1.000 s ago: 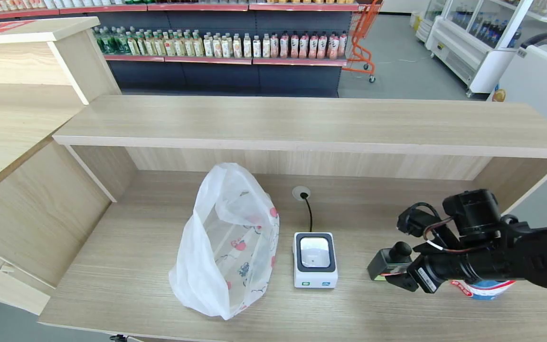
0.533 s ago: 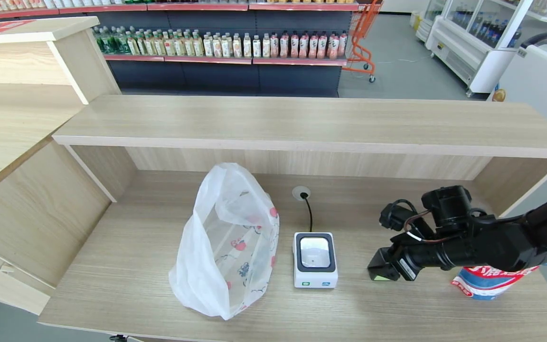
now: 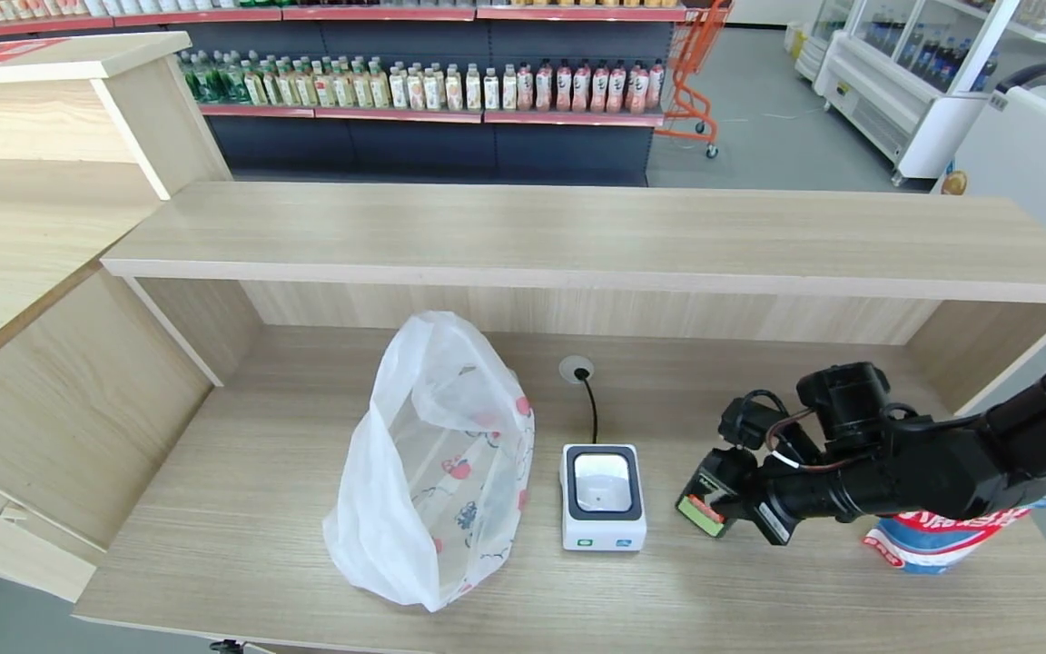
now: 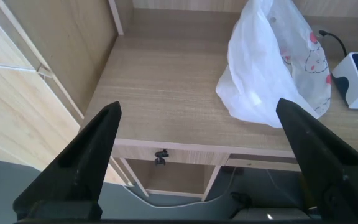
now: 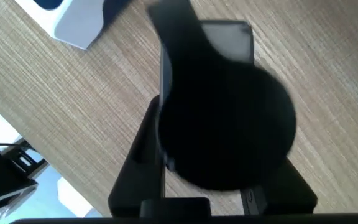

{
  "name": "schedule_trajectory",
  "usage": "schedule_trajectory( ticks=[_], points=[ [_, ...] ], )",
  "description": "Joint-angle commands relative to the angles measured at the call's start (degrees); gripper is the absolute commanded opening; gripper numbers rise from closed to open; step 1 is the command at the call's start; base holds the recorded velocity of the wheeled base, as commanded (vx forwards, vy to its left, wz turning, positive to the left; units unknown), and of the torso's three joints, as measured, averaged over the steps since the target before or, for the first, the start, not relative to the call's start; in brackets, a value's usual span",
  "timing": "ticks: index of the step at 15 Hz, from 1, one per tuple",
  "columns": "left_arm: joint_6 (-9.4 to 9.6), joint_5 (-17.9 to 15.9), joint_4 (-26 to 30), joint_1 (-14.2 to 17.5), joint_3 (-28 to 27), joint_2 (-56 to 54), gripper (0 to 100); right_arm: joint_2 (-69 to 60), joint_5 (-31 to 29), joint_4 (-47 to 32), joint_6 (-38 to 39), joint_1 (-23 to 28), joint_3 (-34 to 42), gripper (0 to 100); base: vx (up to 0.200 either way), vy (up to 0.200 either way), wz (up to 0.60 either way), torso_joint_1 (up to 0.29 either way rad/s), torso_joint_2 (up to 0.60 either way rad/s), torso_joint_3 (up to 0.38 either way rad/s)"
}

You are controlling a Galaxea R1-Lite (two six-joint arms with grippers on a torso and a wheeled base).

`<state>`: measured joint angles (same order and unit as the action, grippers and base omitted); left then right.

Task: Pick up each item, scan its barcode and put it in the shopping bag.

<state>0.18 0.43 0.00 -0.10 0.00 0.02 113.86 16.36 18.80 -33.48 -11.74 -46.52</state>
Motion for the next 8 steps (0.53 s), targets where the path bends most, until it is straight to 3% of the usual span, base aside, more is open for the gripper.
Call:
schedule_trajectory(
  ticks=[1, 5, 8],
  points=[
    [-0.01, 0.01, 0.00, 0.01, 0.00, -0.02, 100, -1.01, -0.01, 0.19, 0.08, 0.14, 0.20, 0, 0.000, 0.000, 0.00, 0.000, 0.00, 0.000],
    [-0.01, 0.01, 0.00, 0.01, 0.00, -0.02, 100, -7.60, 1.22, 0.19, 4.03, 0.31, 2.22, 0, 0.000, 0.000, 0.00, 0.000, 0.00, 0.000],
    [-0.01, 0.01, 0.00, 0.01, 0.00, -0.02, 100, -22.89, 1.13, 0.36, 7.46, 4.88, 11.01, 0, 0.000, 0.000, 0.00, 0.000, 0.00, 0.000]
  ],
)
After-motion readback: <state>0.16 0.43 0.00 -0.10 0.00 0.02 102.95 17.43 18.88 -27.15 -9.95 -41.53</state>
